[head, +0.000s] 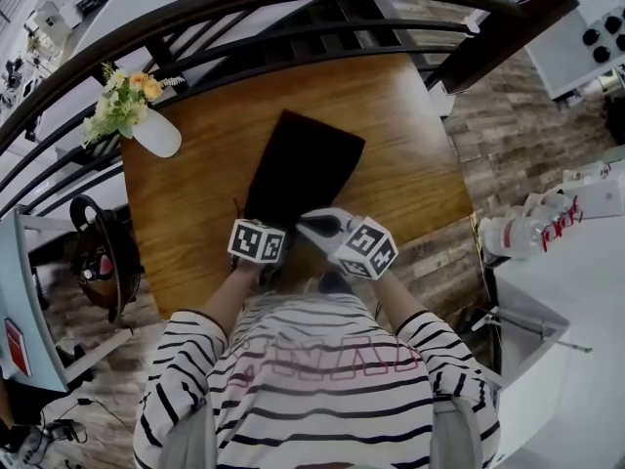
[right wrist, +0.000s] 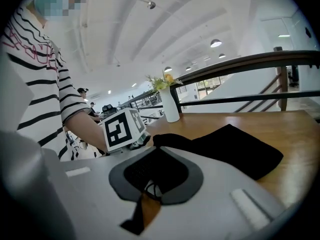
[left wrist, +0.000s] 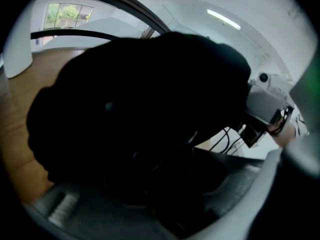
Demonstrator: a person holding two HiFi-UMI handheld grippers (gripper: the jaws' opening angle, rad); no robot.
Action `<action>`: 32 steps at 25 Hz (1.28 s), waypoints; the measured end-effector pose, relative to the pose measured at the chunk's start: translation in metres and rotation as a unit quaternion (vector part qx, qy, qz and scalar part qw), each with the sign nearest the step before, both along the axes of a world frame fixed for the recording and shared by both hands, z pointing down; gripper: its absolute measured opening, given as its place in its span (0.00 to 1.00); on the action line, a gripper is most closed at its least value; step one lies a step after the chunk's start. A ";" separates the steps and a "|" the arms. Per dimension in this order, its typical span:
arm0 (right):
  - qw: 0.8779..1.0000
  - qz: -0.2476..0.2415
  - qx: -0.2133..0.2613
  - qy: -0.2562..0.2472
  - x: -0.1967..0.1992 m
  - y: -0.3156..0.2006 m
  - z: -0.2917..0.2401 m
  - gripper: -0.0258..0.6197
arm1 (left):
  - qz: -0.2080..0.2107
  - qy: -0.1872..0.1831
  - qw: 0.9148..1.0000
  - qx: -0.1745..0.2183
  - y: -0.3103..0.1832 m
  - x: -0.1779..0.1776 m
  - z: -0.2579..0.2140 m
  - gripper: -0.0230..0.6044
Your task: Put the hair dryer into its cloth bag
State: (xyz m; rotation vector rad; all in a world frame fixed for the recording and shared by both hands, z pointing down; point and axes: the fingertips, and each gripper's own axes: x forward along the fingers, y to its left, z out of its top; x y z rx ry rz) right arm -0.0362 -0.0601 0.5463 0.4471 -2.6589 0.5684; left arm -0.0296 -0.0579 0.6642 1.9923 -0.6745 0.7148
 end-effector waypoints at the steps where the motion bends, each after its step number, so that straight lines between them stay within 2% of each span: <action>1: 1.000 -0.002 -0.001 -0.001 0.000 0.001 0.000 0.06 | 0.002 0.000 1.000 0.001 -0.002 0.002 0.000 0.37; 16: 0.999 -0.044 0.016 0.016 0.013 0.019 -0.001 0.06 | -0.010 0.023 1.000 0.017 -0.036 0.028 -0.012 0.37; 23: 0.999 -0.046 0.016 0.015 0.015 0.021 -0.004 0.06 | -0.033 0.039 0.998 0.025 -0.052 0.033 -0.018 0.37; 32: 0.999 -0.032 -0.007 0.017 0.018 0.019 0.019 0.06 | -0.020 0.023 0.999 0.016 -0.064 0.040 -0.004 0.37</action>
